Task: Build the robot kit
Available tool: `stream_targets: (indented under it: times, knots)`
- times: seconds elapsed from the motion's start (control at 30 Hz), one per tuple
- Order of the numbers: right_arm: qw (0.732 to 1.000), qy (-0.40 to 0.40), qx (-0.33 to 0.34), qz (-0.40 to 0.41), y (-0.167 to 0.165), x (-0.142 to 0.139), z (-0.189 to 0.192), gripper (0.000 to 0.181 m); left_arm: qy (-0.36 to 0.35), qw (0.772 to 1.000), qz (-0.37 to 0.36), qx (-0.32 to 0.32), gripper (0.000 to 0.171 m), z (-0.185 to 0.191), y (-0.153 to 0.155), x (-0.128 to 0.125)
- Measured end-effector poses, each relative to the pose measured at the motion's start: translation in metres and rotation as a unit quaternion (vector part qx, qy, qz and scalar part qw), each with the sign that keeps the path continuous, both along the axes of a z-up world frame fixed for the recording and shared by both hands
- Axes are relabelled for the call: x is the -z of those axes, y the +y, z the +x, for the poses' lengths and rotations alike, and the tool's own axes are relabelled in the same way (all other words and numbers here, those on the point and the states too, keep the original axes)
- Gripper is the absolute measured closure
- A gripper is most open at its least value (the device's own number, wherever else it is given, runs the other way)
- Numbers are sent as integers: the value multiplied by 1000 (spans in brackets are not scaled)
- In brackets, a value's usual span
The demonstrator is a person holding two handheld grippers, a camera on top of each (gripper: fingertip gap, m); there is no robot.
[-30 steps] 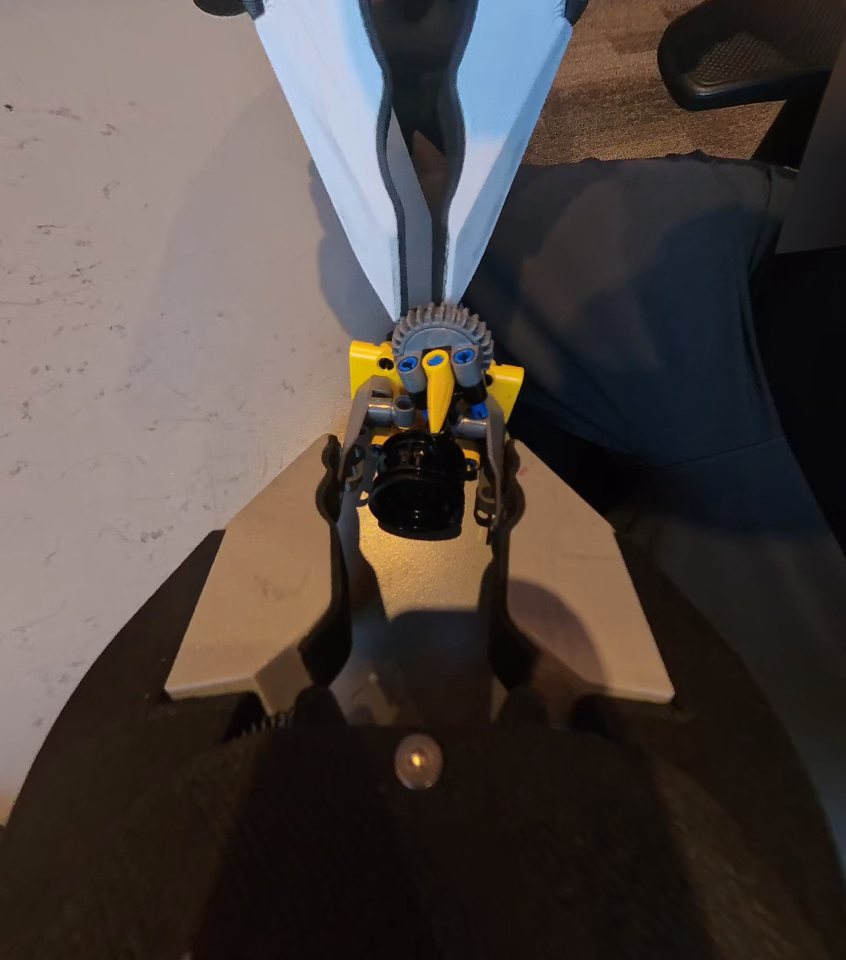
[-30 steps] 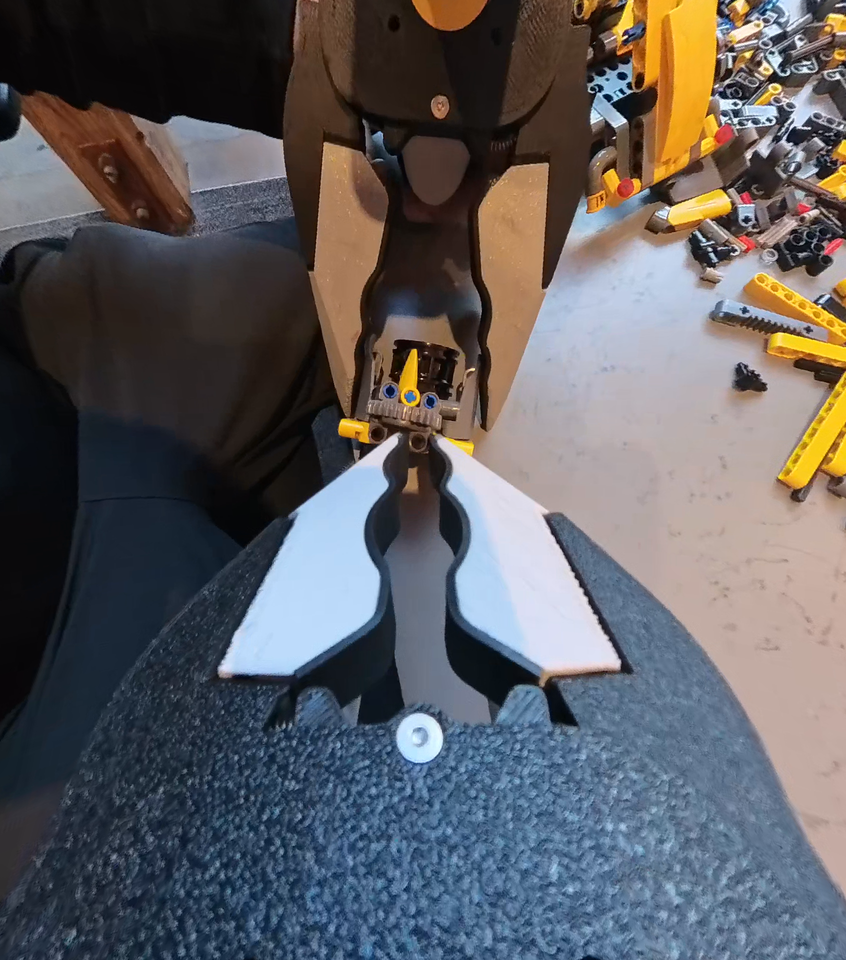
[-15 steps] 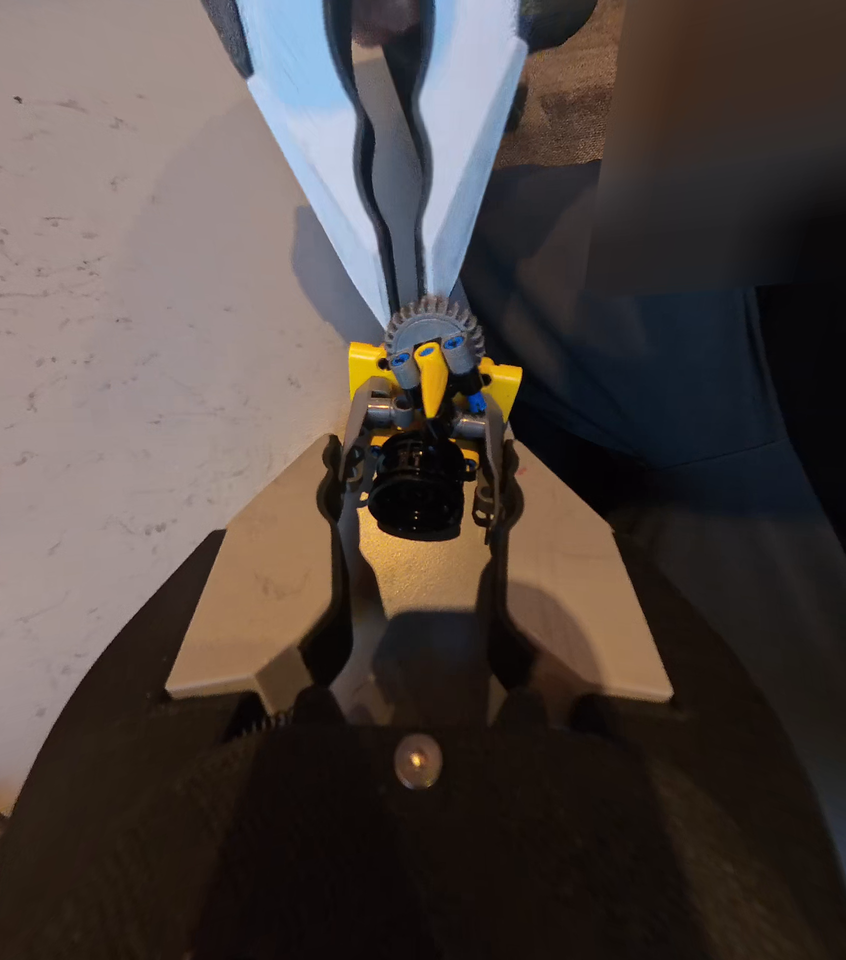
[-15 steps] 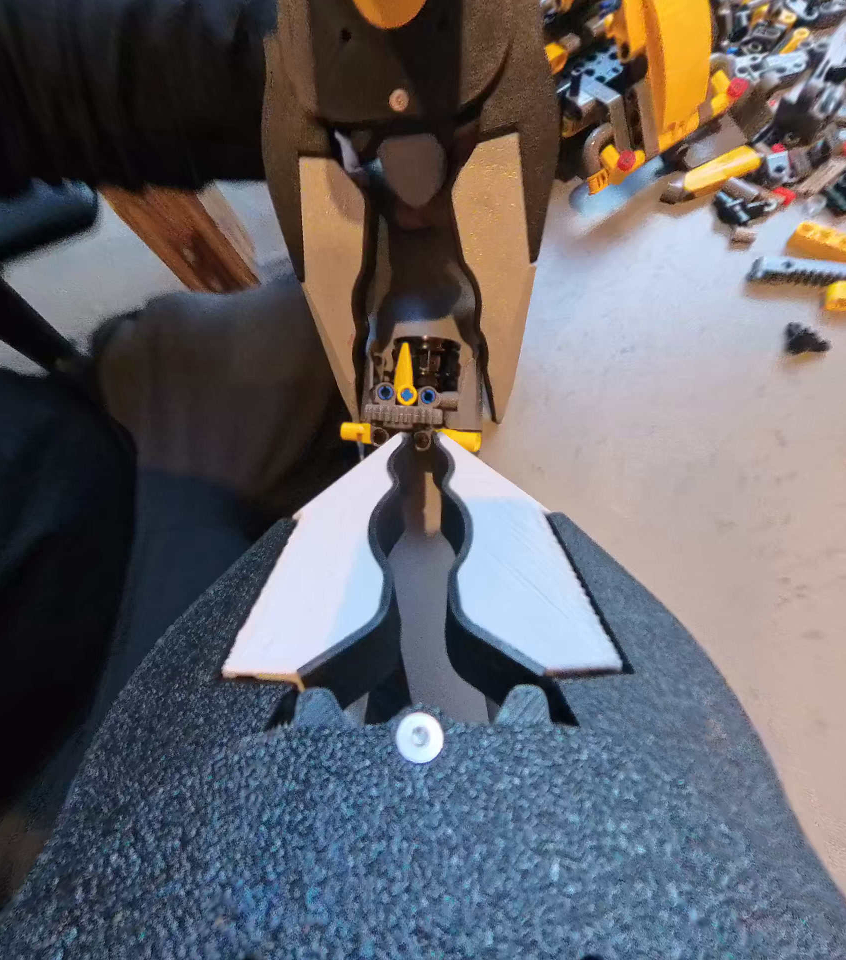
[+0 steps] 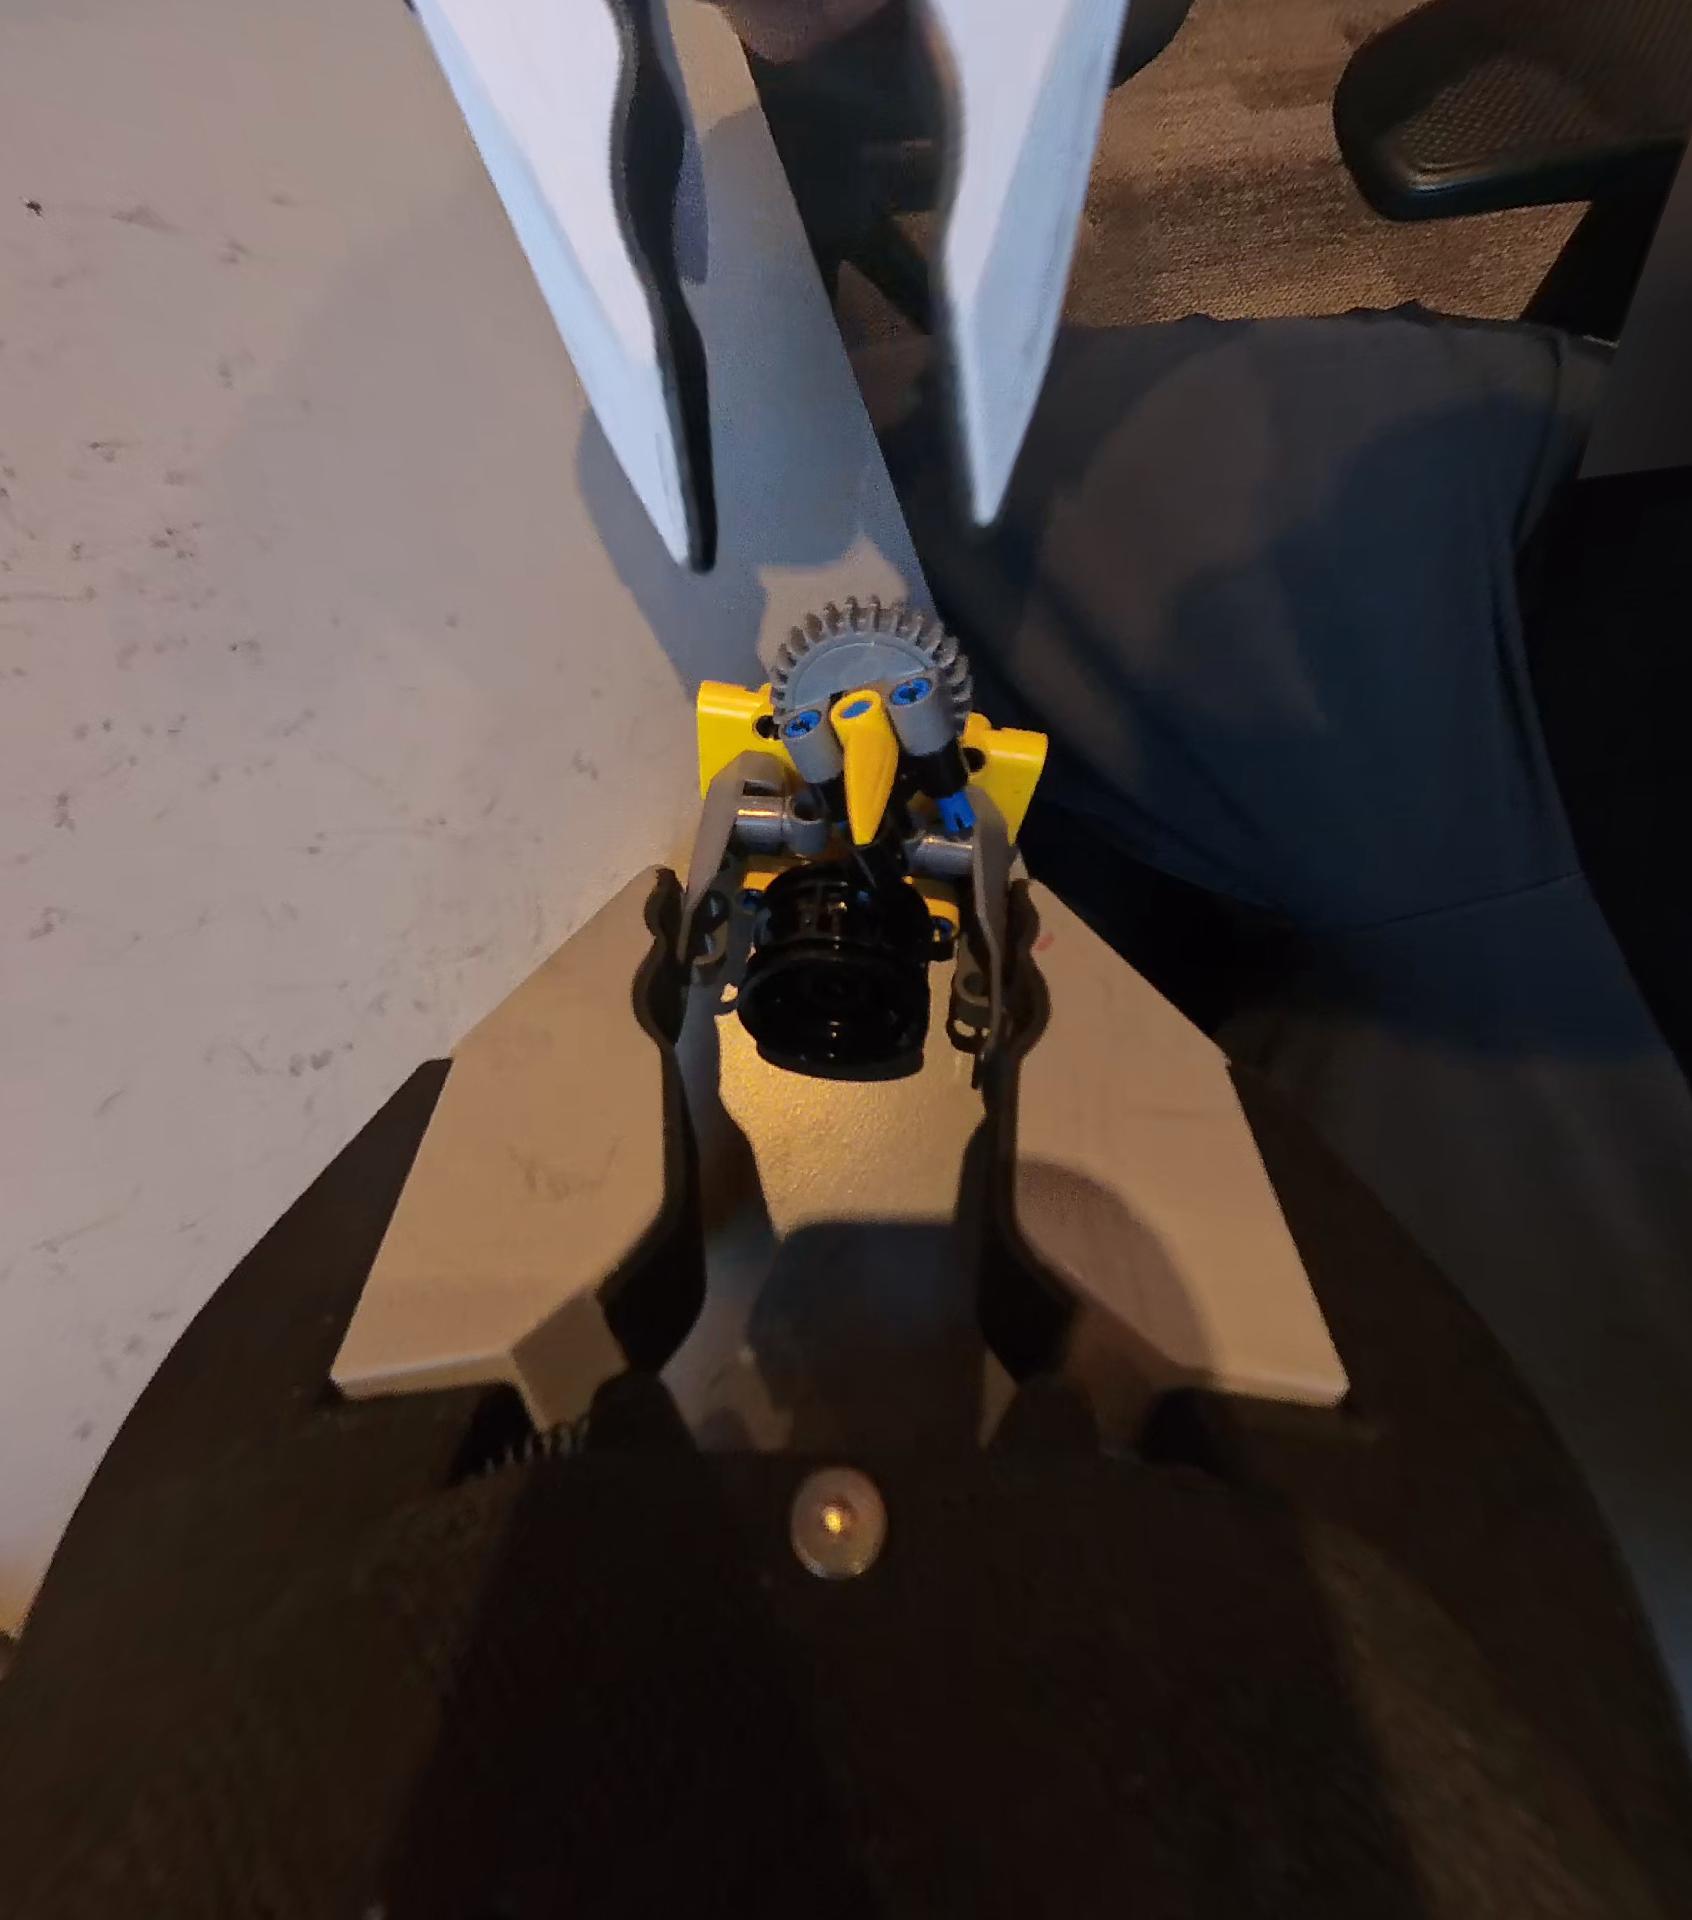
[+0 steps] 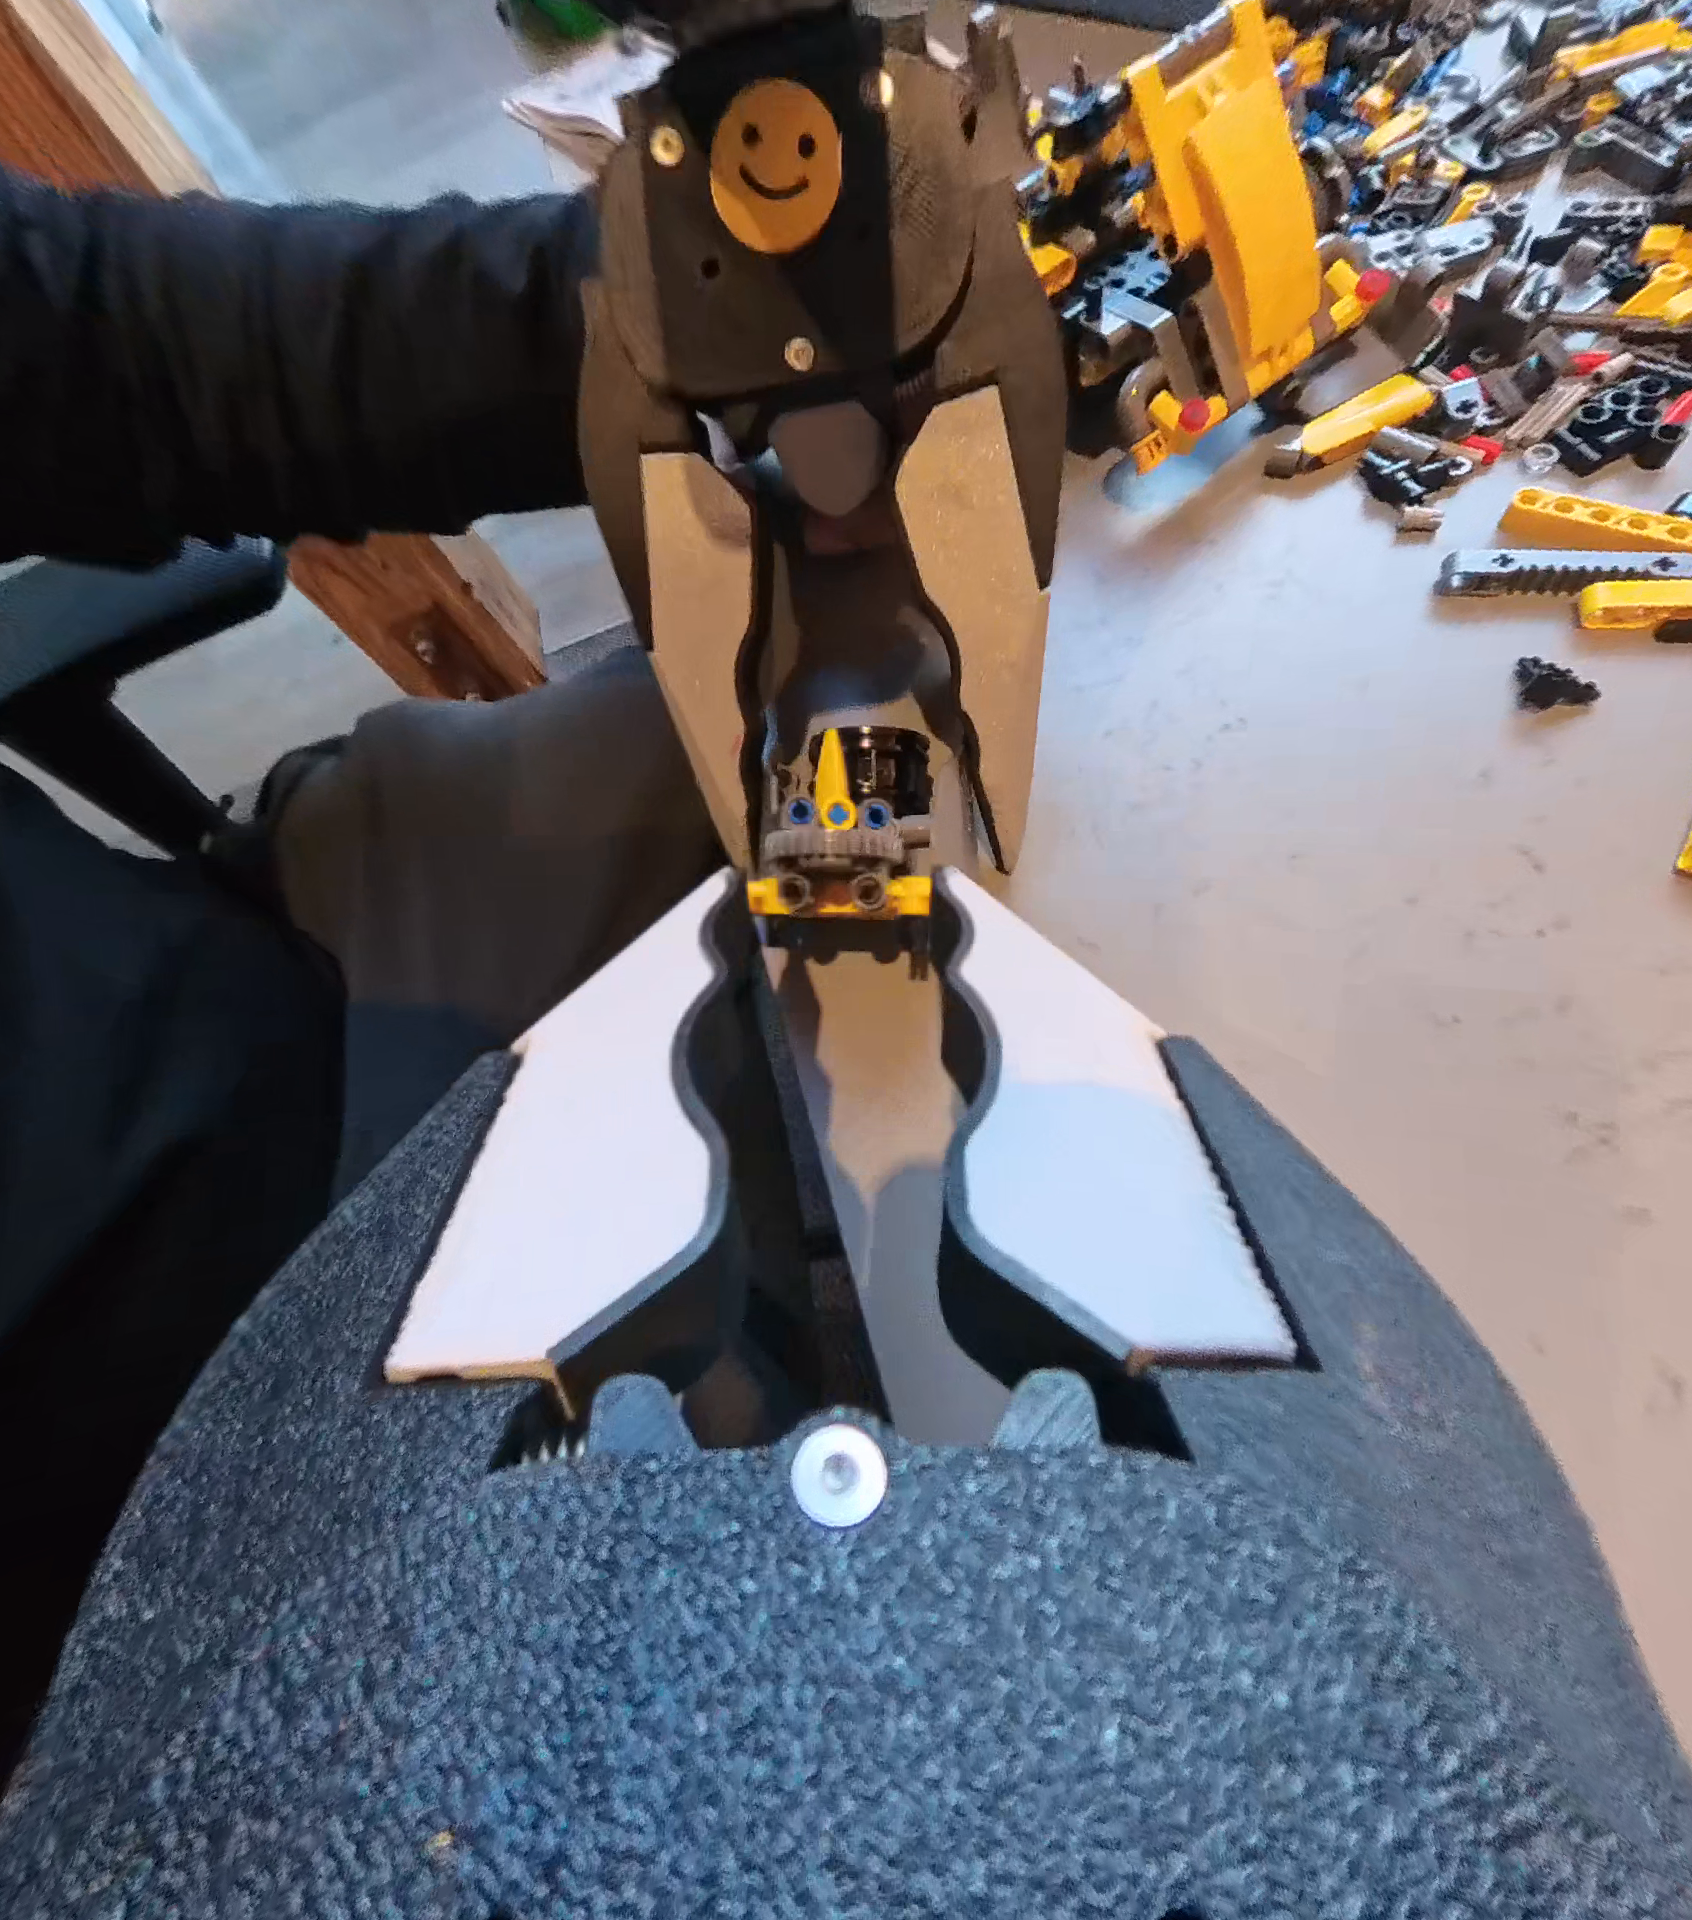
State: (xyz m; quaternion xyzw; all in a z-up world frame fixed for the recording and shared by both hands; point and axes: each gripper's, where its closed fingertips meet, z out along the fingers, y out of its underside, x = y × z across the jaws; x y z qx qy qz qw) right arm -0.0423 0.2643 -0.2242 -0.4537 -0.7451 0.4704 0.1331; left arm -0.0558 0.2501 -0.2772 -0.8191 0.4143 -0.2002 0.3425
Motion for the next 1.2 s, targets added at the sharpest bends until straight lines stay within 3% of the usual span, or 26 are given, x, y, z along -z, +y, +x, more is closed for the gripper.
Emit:
stream_targets:
  times: [0.2, 0.3, 0.5, 0.67, 0.93, 1.0, 1.07, 1.1, 1.2]
  knots:
    - [996, -12, 6, 83, -5, 13, -1, 149, 0, 1000, 1, 0, 110, 0, 0, 0]
    - [994, -22, 1, 104, -8, 17, -3, 158, 1, 1000, 1, -3, 110, 0, 0, 0]
    - [990, -46, 2, 130, -7, 19, -3, 158, 0, 1000, -1, -8, 110, 0, 1, 0]
    - [981, -5, 46, 190, -9, 20, -5, 158, 0, 1000, -1, -23, 110, -2, 0, 0]
    - [984, 12, 60, 167, -7, 21, -8, 158, -1, 999, -2, -50, 110, -3, 1, 0]
    - [986, 22, 53, 154, -6, 20, -8, 157, -1, 998, -2, -69, 110, -2, 1, 0]
    - [990, 17, 60, 125, -3, 20, -4, 139, 0, 994, -1, -105, 109, -2, 4, 0]
    - [992, 14, 75, 104, 1, 19, -2, 131, 3, 991, 0, -136, 109, -5, 8, 0]
    - [990, 24, 130, 54, 9, 18, 4, 129, 3, 964, -1, -267, 108, -19, 19, 0]
